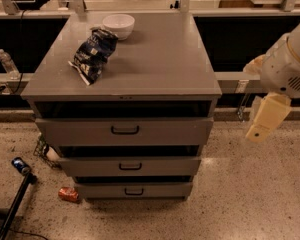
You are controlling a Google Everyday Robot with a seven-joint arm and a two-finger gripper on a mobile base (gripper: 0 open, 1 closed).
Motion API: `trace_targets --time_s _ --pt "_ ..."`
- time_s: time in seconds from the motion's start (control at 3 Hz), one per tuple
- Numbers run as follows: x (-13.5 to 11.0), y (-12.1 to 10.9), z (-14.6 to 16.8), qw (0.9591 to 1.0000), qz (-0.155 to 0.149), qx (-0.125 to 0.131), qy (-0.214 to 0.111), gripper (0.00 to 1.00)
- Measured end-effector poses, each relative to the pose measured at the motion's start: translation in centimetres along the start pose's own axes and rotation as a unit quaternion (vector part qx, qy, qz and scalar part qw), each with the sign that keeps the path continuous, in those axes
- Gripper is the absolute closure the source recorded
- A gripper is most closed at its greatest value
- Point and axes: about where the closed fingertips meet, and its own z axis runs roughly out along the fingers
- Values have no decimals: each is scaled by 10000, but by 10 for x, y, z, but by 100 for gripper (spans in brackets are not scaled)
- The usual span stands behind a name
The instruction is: Open top drawer
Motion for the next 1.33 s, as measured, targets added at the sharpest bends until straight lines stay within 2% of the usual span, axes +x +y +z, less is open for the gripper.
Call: trace_targets --time_s 0.33,0.67,1.0,1.33 --pt "5 3 34 9989 -117 -20 -444 0" --pt "-5 12 69 9967 -503 17 -639 0" --pt "-16 16 107 9955 -589 84 -735 0" --pt "-19 14 112 9953 -587 150 -762 0"
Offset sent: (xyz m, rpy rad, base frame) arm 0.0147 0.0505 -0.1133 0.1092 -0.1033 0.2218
